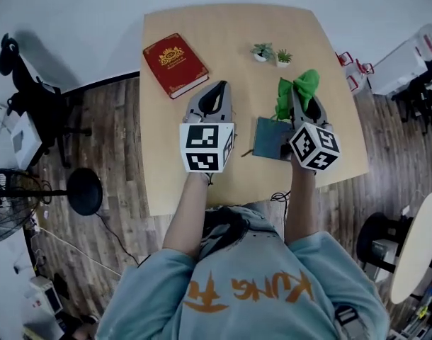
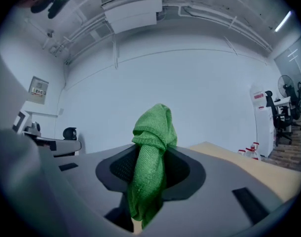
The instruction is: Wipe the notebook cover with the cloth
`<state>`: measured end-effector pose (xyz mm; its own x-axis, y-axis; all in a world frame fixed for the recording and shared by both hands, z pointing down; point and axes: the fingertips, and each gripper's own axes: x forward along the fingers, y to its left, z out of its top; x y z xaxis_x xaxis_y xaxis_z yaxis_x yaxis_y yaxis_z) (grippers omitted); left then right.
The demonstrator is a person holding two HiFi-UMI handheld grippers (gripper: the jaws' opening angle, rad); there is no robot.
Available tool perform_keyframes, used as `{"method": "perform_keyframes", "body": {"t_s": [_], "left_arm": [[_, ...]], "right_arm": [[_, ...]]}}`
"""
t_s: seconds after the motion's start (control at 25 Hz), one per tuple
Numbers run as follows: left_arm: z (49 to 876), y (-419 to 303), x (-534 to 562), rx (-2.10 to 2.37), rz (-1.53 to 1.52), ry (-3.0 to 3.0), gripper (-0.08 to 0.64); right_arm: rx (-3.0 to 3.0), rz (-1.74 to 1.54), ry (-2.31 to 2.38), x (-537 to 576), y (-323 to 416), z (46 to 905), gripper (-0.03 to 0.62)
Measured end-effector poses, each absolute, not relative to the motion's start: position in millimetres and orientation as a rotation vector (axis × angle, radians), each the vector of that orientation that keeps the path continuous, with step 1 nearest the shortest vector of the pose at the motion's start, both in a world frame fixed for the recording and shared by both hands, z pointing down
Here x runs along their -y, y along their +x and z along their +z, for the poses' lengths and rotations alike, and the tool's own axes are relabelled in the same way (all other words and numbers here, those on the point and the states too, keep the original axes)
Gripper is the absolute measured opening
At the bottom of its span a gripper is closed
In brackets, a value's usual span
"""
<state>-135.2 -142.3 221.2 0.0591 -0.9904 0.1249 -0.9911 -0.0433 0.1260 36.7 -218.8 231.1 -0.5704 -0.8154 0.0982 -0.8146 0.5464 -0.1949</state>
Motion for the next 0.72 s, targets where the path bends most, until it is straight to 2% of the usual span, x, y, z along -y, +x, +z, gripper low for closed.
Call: {"method": "perform_keyframes", "body": {"t_s": [0.28,0.72], "left_arm": [[154,-132,133,2.177,-0.087,2.191,0.017],[151,-135,122,2.232,-0.114,2.145,0.015]], "right_arm": [[-2.872,-0.132,-1.344,207,21,174,0.127],[-2.924,-0.044,-1.269,204,14,156,0.127]]}}
